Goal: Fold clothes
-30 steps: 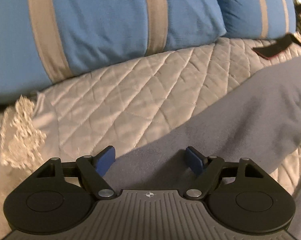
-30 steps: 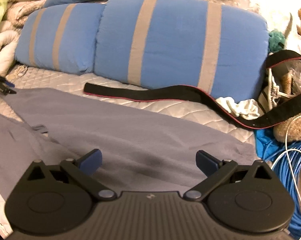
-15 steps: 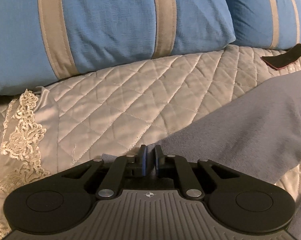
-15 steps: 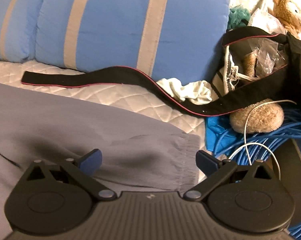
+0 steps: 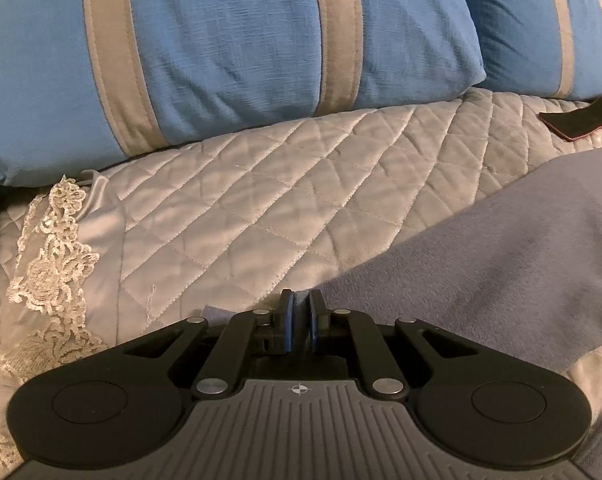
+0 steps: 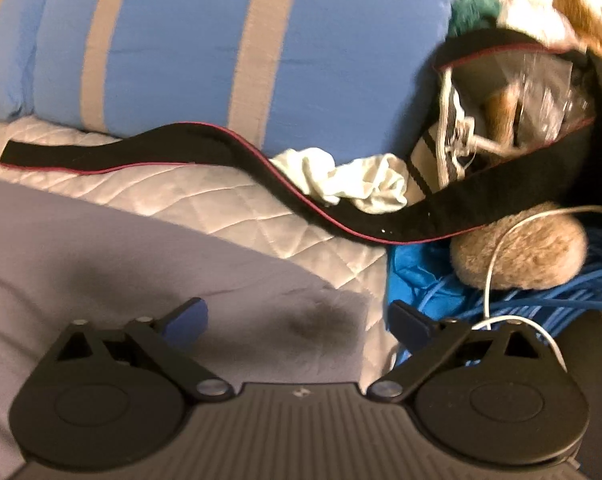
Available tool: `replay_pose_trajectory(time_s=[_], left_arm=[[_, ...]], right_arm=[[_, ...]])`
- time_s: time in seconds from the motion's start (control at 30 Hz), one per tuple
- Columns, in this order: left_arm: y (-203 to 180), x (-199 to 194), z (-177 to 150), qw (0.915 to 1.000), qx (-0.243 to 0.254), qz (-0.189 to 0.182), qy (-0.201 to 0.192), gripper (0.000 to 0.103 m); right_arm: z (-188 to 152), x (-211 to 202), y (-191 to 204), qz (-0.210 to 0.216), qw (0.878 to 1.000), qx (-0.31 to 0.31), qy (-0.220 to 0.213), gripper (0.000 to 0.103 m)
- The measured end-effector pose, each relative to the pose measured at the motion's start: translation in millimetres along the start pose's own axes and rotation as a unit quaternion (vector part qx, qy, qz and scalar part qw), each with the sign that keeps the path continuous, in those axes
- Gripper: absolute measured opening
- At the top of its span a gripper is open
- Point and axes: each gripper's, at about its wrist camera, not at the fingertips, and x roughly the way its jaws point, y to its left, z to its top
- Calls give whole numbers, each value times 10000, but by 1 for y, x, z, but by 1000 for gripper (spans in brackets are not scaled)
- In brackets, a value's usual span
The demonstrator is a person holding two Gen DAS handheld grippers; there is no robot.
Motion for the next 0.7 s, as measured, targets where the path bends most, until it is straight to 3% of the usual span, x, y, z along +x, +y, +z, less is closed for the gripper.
replay_pose_trajectory(time_s=[0.13,0.33,0.57,0.67,0.7], left_arm=[[0,0,-1,10000,-31,1,-24,8],[-1,1,-2,10000,-10,27,-50,8],[-2,2,-3,10000,-8,41,-85,8],[-1,2,-3,9999,-32,51,-97,8],[-1,2,-3,9999,-69,64,-107,8]], right_arm=[[2,30,-15,199,9997,112,114,82],[11,47,-30,616,9969,489,13,72],[18,68,-17,1004,9946,20,255,64],[17,73,-19,1290,9910,104,350,38],[18,71,-20,1396,9895,174,326,12]])
